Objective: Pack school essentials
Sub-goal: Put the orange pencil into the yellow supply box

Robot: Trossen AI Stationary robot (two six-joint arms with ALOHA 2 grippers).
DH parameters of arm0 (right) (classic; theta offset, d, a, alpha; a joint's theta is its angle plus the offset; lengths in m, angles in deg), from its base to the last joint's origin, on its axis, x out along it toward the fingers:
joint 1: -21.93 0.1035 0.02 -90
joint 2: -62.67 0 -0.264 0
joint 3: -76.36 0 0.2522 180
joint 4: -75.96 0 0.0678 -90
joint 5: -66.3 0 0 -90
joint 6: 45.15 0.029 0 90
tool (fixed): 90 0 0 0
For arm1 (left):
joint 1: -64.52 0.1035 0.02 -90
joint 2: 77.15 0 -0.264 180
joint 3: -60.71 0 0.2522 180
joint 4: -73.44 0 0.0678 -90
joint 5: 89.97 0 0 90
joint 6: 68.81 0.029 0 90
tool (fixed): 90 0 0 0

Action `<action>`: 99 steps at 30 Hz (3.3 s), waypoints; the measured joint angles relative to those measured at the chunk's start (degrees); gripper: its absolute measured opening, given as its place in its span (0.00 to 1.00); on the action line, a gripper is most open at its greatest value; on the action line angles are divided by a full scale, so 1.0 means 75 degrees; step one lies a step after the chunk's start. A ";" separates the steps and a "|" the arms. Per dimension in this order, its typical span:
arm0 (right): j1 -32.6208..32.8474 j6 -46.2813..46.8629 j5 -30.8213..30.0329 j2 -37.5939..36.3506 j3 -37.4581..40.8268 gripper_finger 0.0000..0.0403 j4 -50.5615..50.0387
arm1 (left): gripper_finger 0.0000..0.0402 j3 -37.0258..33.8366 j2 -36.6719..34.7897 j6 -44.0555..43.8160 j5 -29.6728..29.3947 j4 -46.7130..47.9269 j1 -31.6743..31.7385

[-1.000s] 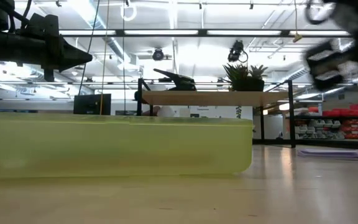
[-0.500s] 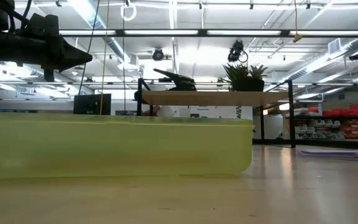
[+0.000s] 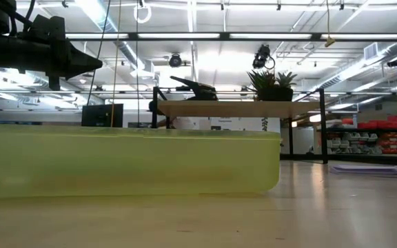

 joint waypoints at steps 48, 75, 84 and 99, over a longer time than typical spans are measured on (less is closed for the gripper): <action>-0.1752 -0.0599 0.1067 0.2885 -0.0925 0.10 0.3270 | 0.10 -0.0001 -0.0003 0.0001 -0.0003 0.0000 0.0001; -0.1918 -0.0118 0.0410 0.2696 -0.2593 0.09 0.1800 | 0.07 0.0000 0.0000 0.0001 -0.0003 0.0000 0.0002; -0.2432 0.0075 -0.0053 0.2689 -0.4007 0.09 0.0465 | 0.10 0.0000 0.0000 0.0001 -0.0003 0.0000 0.0002; -0.3150 -0.0099 -0.0966 0.2825 -0.5787 0.09 -0.0657 | 0.08 0.0000 0.0000 -0.0001 -0.0001 0.0000 0.0001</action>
